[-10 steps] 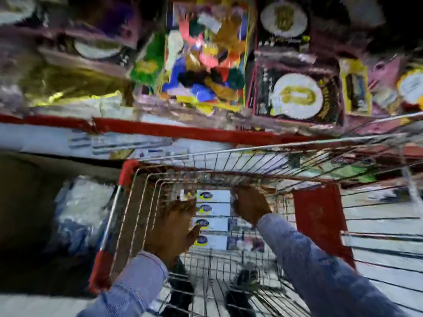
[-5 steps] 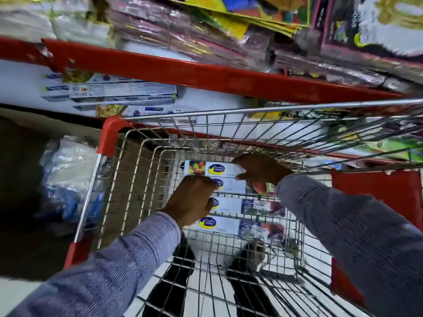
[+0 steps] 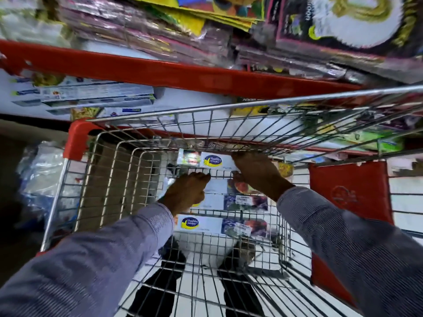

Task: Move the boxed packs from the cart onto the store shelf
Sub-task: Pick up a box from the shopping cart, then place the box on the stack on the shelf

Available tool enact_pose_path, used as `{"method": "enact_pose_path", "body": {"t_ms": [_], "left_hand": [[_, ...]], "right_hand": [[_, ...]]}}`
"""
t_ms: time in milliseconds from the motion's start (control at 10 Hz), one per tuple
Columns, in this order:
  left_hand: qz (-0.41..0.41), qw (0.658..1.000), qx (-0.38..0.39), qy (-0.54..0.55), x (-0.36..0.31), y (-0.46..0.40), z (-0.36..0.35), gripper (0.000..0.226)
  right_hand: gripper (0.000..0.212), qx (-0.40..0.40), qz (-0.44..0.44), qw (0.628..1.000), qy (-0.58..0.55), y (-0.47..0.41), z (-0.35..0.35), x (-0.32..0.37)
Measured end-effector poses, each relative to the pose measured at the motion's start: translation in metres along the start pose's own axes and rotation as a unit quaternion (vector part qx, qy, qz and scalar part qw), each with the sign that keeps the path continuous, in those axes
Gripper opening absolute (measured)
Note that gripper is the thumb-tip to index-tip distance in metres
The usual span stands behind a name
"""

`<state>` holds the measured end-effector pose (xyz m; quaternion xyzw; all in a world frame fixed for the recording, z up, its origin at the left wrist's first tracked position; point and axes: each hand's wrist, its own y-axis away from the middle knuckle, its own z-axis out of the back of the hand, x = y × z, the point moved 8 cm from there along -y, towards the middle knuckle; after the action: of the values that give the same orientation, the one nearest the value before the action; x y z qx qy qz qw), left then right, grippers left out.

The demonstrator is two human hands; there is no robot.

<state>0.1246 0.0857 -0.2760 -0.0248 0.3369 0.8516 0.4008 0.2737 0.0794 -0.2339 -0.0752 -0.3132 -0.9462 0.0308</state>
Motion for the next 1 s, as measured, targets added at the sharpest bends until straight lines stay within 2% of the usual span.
{"method": "enact_pose_path", "body": {"t_ms": [100,200,300,400,500,600,700,800,900,1000], "left_hand": [[-0.001,0.996,0.029,0.084,0.009,-0.003,-0.002,0.041],[-0.048,0.998,0.029,0.012,0.003,0.0,0.007,0.036],[-0.046,0.998,0.014,-0.044,-0.005,0.005,0.019,0.037],[-0.041,0.993,0.018,-0.105,-0.016,0.023,0.039,0.035],[-0.067,0.994,-0.021,-0.087,-0.035,0.062,0.068,0.036],[-0.109,0.968,-0.142,-0.176,-0.062,0.124,0.145,0.05],[-0.114,0.965,-0.166,-0.169,-0.079,0.172,0.197,0.047],[-0.146,0.951,-0.225,-0.157,-0.095,0.22,0.268,0.041],[-0.151,0.915,-0.286,-0.241,-0.115,0.268,0.337,0.048],[-0.137,0.89,-0.341,-0.268,-0.132,0.306,0.405,0.055]], "right_hand": [[0.036,-0.053,-0.016,0.998,-0.02,0.006,0.015,-0.003],[0.037,-0.08,-0.018,0.996,0.017,0.012,0.022,-0.002],[0.052,-0.121,-0.011,0.987,0.107,0.025,0.039,0.009],[0.057,-0.126,-0.005,0.988,0.087,0.038,0.056,0.017],[0.051,-0.146,0.006,0.987,0.062,0.06,0.084,0.025],[0.051,-0.137,0.022,0.989,0.048,0.091,0.126,0.039],[0.053,-0.15,0.042,0.985,0.072,0.135,0.193,0.058],[0.054,-0.191,0.069,0.976,0.082,0.187,0.273,0.079],[0.052,-0.22,0.071,0.97,0.081,0.237,0.355,0.097],[0.046,-0.264,0.068,0.955,0.116,0.278,0.425,0.112]]}}
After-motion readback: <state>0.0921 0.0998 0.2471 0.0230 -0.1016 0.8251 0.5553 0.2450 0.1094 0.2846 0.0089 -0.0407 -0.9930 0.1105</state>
